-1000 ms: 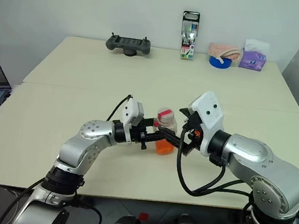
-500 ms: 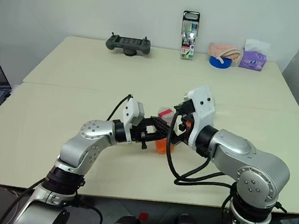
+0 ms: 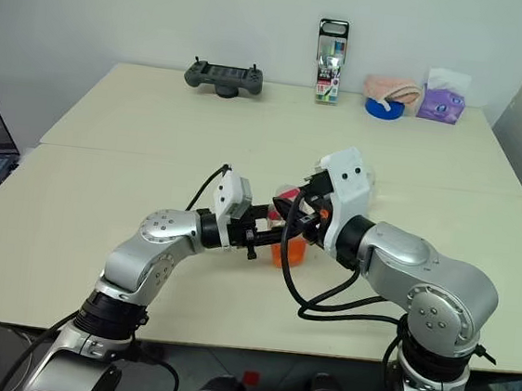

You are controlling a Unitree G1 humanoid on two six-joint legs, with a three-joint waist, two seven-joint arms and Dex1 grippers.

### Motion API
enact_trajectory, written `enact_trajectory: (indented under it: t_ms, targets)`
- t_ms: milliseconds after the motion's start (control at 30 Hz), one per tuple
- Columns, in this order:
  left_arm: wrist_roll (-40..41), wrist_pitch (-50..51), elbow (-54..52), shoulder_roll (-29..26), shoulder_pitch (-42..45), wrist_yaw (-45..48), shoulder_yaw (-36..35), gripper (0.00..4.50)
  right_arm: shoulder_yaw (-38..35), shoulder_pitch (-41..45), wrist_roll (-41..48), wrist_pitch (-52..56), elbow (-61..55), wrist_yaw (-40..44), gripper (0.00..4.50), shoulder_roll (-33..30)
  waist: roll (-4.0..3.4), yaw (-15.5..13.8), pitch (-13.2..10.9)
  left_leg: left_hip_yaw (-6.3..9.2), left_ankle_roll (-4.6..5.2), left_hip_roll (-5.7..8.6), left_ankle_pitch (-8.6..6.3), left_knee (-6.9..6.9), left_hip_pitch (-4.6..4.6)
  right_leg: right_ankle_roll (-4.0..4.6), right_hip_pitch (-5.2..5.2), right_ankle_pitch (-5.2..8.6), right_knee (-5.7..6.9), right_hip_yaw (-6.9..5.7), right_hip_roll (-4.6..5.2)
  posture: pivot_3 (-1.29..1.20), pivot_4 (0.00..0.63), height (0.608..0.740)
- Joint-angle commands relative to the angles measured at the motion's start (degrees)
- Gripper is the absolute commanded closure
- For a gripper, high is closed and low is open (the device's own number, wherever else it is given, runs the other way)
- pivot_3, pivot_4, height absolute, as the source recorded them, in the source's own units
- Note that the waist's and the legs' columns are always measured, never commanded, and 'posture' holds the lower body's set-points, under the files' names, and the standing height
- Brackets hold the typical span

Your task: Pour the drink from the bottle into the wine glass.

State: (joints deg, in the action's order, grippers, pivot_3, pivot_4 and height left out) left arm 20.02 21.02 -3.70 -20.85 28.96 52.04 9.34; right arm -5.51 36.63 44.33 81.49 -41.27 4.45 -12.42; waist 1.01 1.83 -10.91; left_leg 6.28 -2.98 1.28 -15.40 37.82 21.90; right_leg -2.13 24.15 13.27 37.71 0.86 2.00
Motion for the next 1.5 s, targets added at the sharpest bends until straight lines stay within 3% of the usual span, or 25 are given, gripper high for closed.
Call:
enact_trajectory:
  t_ms: [33, 400, 600, 700, 800, 1000, 1133, 1267, 1367, 1500]
  targets:
    - [0.33, -1.35, -2.13, 0.04, 0.42, 0.17, -0.43, 2.81, -0.99, 1.19, 0.31, -1.05, -1.3, 0.03, 2.54, 0.26, 0.0, 0.0, 0.0, 0.0, 0.0, 0.0, 0.0, 0.0, 0.0, 0.0, 0.0, 0.0, 0.0, 0.0, 0.0, 0.0, 0.15, 0.74]
    - [-0.56, -1.96, -1.11, -0.35, -0.33, 0.47, 0.07, 2.81, -1.22, 3.43, 1.09, -3.11, -1.57, 5.06, 2.66, -5.08, 0.0, 0.0, 0.0, -0.01, 0.0, 0.01, 0.0, 0.0, 0.0, 0.0, 0.0, 0.0, -0.02, 0.0, 0.0, 0.0, 0.15, 0.74]
    - [-0.51, -1.84, -0.51, -0.24, -0.55, 0.54, 0.22, 2.82, -0.1, 4.45, 5.67, -4.94, -2.53, 16.54, 2.68, -16.18, -0.01, 0.0, -0.01, -0.03, 0.01, 0.02, -0.01, 0.0, 0.01, -0.01, -0.02, 0.0, -0.06, 0.0, 0.01, 0.0, 0.15, 0.74]
    - [-0.41, -1.58, -0.67, 0.03, -0.47, 0.8, 0.51, 2.82, 2.54, 3.95, 1.89, -11.37, 0.15, 22.26, 2.74, -23.08, 0.0, 0.01, -0.01, 0.0, 0.02, 0.0, -0.01, -0.02, 0.01, -0.01, -0.02, 0.01, -0.08, -0.03, -0.01, 0.0, 0.15, 0.74]
    - [-0.29, -1.22, -1.04, 0.07, -0.24, 0.97, 0.54, 2.82, 4.1, 4.29, -1.21, -16.32, 3.61, 24.51, 2.75, -25.84, 0.0, 0.02, -0.01, -0.04, 0.01, 0.0, -0.01, 0.01, -0.01, -0.01, -0.05, 0.0, -0.08, -0.02, -0.01, 0.0, 0.15, 0.74]
    - [0.06, -1.37, -1.79, -0.19, 0.67, 0.05, -1.05, 2.82, -5.02, 0.54, -5.9, -21.13, 9.88, 16.65, 2.76, -23.36, 0.01, -0.15, -0.01, -0.02, 0.01, 0.0, -0.01, 0.0, 0.03, -0.02, -0.04, 0.0, -0.09, -0.02, 0.0, 0.0, 0.15, 0.74]
    - [1.2, -0.78, -2.05, 0.45, 2.42, -0.99, -2.33, 2.82, -13.7, -12.35, -16.97, -27.64, 15.77, 5.17, 2.76, -20.5, 0.07, -0.89, 0.02, 0.0, 0.01, 0.03, -0.01, 0.02, 0.08, 0.0, -0.05, 0.0, -0.14, -0.02, 0.05, 0.0, 0.15, 0.74]
    - [1.46, -0.59, -1.84, 1.18, 3.97, -1.47, -2.57, 2.82, -14.22, -22.34, -23.4, -32.12, 20.31, 0.42, 2.76, -17.16, 0.06, -1.39, 0.02, -0.13, 0.01, 0.06, -0.01, -0.02, 0.09, 0.0, 0.0, -0.01, -0.16, 0.1, 0.07, 0.0, 0.15, 0.74]
    - [1.48, -0.39, -1.64, 1.57, 4.93, -1.63, -2.7, 2.82, -12.44, -26.98, -25.42, -35.65, 23.82, 1.34, 2.76, -14.54, 0.01, -0.7, 0.0, -0.2, 0.01, 0.03, -0.01, -0.02, 0.03, -0.01, 0.02, 0.0, -0.08, 0.15, 0.04, 0.0, 0.15, 0.74]
    - [0.97, -0.94, -0.64, 1.54, 5.26, -1.37, -2.72, 2.82, -11.68, -28.24, -27.03, -37.33, 26.17, 1.85, 1.45, -13.51, 0.0, 0.15, 0.0, -0.2, 0.01, 0.01, 0.0, 0.01, -0.1, 0.0, -0.04, -0.01, 0.04, 0.16, -0.01, 0.0, 0.15, 0.74]
